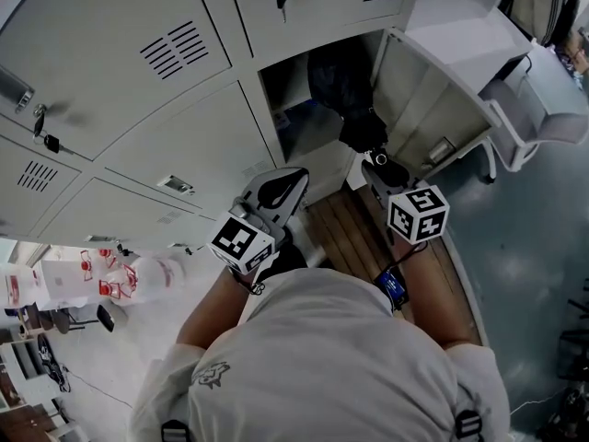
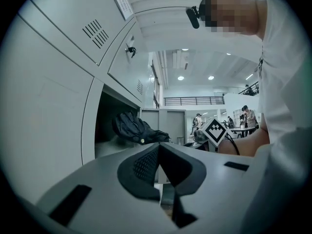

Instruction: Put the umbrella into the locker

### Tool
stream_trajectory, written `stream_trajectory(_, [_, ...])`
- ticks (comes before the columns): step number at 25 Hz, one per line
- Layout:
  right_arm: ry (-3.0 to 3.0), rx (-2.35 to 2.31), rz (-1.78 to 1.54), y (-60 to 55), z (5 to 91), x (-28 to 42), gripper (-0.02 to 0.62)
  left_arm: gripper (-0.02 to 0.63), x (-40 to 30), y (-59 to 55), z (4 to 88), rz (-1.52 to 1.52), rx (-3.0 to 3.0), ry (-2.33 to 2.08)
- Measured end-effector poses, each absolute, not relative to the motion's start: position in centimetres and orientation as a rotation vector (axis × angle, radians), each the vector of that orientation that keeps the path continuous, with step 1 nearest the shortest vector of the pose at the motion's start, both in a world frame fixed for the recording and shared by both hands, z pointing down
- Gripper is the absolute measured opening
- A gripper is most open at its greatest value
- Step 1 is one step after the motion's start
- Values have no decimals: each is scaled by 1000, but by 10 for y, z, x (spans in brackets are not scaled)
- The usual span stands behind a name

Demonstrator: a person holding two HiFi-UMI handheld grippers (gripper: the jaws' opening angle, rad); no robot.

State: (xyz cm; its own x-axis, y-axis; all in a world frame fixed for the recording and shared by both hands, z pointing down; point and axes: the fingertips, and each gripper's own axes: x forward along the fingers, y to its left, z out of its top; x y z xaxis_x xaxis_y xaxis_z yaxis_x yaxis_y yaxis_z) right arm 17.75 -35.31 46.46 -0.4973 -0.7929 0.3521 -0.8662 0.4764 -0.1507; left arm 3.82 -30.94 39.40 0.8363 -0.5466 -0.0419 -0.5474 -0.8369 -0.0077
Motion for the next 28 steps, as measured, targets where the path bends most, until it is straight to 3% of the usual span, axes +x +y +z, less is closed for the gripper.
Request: stream_trajectory(28, [-2488, 1325, 350, -511, 443, 114, 146, 11, 61, -385, 395, -5, -2994, 809])
